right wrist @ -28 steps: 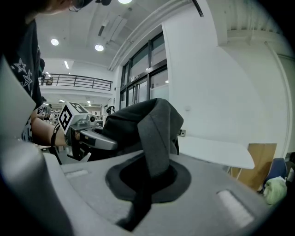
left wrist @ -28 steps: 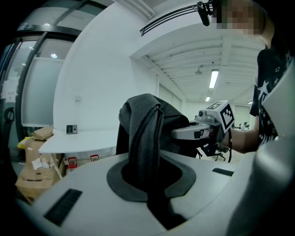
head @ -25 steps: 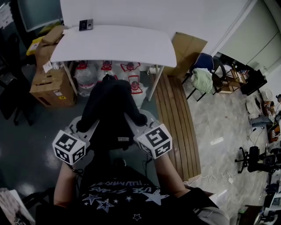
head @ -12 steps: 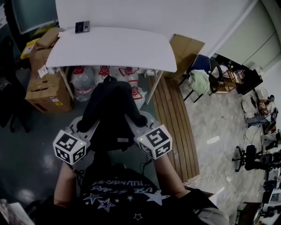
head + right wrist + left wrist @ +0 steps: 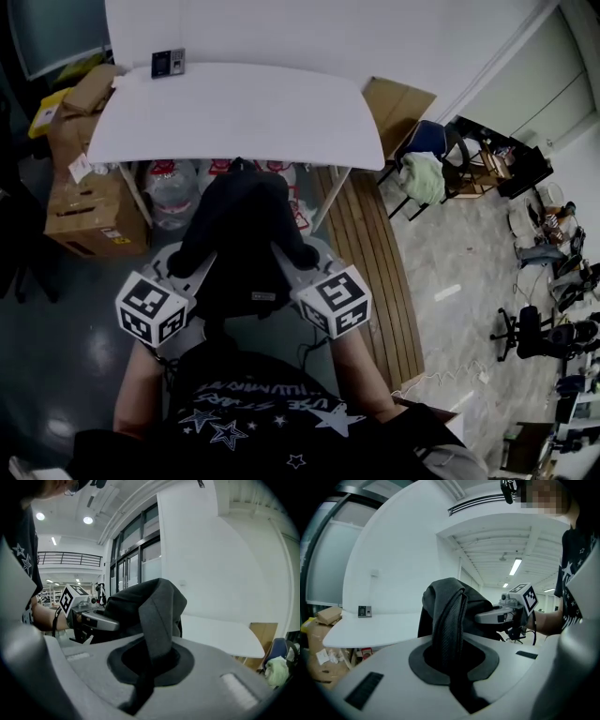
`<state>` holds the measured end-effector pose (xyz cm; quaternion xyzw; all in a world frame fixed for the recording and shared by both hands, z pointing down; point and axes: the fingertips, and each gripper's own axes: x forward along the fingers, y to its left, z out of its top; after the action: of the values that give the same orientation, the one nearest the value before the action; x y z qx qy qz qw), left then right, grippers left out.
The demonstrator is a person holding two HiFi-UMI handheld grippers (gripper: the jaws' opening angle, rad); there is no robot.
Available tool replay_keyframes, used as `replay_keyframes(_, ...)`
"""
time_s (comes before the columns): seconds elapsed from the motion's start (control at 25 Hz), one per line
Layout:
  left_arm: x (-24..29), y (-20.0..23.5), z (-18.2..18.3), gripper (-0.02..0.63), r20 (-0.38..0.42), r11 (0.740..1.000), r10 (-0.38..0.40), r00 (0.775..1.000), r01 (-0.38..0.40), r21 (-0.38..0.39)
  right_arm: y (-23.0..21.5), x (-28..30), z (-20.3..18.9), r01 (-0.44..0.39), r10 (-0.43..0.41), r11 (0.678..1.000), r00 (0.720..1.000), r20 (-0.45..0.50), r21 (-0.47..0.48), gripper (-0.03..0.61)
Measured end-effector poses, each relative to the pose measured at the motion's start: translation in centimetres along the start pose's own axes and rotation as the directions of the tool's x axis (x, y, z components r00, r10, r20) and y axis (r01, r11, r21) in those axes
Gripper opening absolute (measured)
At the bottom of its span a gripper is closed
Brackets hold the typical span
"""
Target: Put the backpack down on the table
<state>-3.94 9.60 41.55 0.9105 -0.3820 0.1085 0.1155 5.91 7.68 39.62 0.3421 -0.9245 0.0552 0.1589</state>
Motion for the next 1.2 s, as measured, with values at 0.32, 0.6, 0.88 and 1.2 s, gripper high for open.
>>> replay_keyframes(0.32, 1.7, 7.4, 2.4, 0.038, 0.014, 0.998, -0.057, 0.998, 0.056, 0.024, -2.5, 6.4, 3.1, 0.060, -0.060, 0.998, 0.998, 0.000, -0.004, 0.005)
replay_keyframes(0.6, 2.8, 13.3, 5.2, 0.038, 0.045, 0.993, -0.108, 0.993, 0.105, 0.061, -4.3, 11.2, 6.5, 0.122, -0.122, 0.992, 0.992, 0.026, -0.004, 0.005)
replay_keyframes(0.88, 4.4, 18.1, 8.5, 0.038, 0.086, 0.990, -0.133, 0.987, 0.128, 0.063, -6.9, 15.0, 10.3, 0.146, -0.144, 0.988, 0.988, 0.047, -0.045, 0.005)
replay_keyframes(1.2, 7.5, 22.2, 11.6, 0.038, 0.115, 0.994, -0.088, 0.989, 0.080, 0.072, -11.5, 18.7, 12.8, 0.115, -0.109, 0.992, 0.989, 0.095, -0.052, 0.005)
